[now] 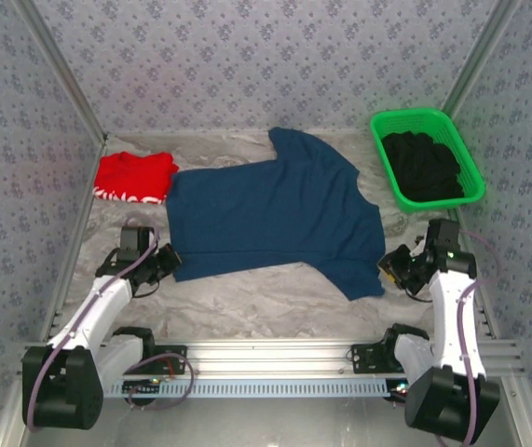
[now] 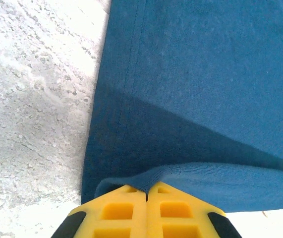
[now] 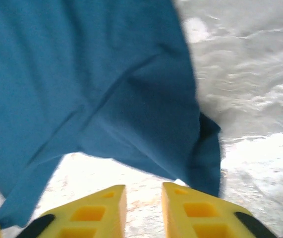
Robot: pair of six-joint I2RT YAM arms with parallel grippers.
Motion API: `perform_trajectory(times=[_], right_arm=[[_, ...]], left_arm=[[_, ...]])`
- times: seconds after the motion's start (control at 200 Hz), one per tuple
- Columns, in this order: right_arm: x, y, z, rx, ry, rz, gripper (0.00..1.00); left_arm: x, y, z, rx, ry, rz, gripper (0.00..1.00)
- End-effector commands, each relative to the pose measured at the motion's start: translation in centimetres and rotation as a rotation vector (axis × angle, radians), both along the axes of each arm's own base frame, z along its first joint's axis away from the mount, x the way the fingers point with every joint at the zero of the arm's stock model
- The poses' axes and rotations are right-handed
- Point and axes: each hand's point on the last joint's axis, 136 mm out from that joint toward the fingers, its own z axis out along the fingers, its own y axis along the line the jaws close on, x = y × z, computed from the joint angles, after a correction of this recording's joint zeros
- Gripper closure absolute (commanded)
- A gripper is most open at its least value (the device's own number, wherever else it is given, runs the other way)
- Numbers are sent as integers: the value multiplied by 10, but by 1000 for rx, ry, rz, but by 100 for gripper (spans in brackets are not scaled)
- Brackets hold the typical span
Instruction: Fold the inside-out t-shirt
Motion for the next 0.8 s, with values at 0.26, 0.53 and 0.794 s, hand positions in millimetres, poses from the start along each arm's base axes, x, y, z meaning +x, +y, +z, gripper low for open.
perform_trajectory(times=[0.26, 0.53, 0.794], right_arm=[[17, 10, -12, -317, 17, 228, 61], [-13, 78, -48, -501, 127, 555, 67], [-12, 78, -84, -573, 235, 613, 64]], left_arm=[[-2, -5, 7, -18, -40, -23, 100], [2, -6, 11, -15, -52, -35, 100], [3, -6, 11, -15, -50, -40, 100]])
